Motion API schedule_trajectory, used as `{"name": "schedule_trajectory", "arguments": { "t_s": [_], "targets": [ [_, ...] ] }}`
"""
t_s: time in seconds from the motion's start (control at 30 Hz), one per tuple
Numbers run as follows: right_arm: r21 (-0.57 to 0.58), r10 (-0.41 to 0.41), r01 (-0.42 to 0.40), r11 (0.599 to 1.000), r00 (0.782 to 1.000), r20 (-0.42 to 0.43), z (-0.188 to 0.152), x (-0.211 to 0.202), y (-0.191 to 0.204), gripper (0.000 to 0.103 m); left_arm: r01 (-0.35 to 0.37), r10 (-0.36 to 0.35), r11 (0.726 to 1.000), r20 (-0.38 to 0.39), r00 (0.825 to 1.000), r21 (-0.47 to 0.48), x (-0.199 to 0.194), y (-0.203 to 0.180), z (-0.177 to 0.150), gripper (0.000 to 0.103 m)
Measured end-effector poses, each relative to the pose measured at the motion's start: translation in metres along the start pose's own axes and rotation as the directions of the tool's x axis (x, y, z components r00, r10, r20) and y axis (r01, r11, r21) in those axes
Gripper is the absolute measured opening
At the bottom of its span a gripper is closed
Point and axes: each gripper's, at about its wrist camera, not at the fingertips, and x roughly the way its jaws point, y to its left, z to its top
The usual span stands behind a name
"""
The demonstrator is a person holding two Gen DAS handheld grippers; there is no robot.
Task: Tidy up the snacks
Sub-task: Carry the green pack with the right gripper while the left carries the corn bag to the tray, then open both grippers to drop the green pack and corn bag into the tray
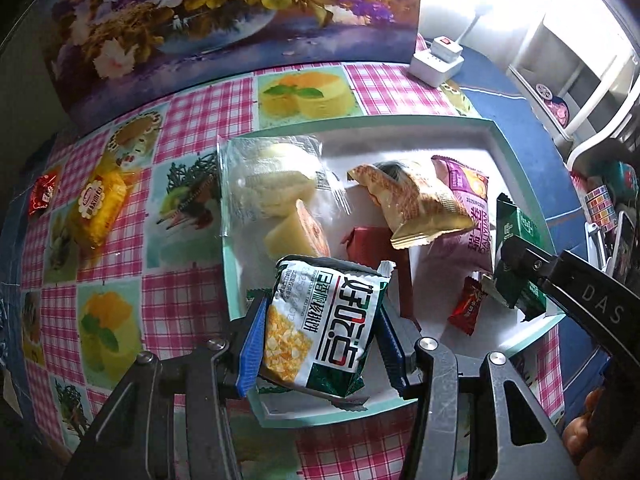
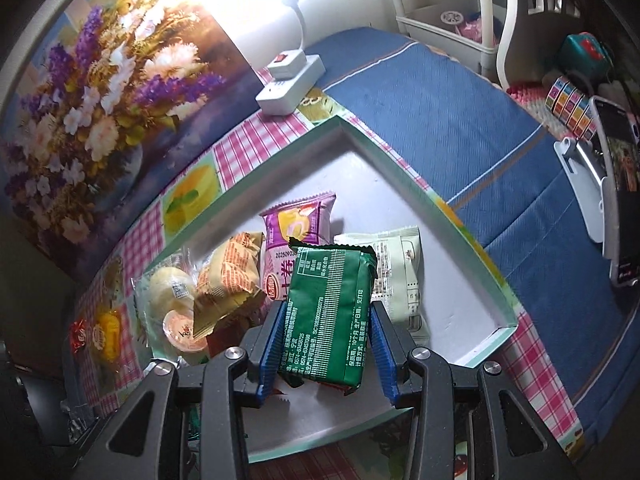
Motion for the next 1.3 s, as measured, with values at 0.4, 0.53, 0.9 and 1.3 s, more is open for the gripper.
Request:
{"name": "schedule_trajectory", "arguments": {
  "t_s": [0.4, 0.53, 0.9, 1.3],
  "targets": [
    [0.008, -0.006, 0.006, 1.0, 1.0, -0.007, -0.001, 0.0, 0.001, 0.045, 0.015, -0.015, 1.0, -0.025, 1.0, 0.0, 0.003, -0.006, 0.0, 0.062],
    [0.007, -0.011, 0.011, 1.0, 1.0, 0.004, 0.001, -0.002, 0.001, 0.046, 0.013, -0.013, 1.0, -0.021, 1.0, -0.006, 0.003, -0.006, 0.0, 0.063],
    [-0.001, -0.017, 0.017, 1.0, 1.0, 0.004, 0.002, -0.002, 0.003, 0.071, 0.004, -0.005, 0.998, -0.001, 1.0, -0.055, -0.006, 0.007, 0.005, 0.075],
    [-0.024, -0.051, 0.051, 0.998, 0.999, 0.009, 0.002, 0.0, 0.005, 0.099, -0.114, 0.118, 0.963, -0.001, 0.993, -0.243, -0.005, 0.055, 0.009, 0.098]
  ]
}}
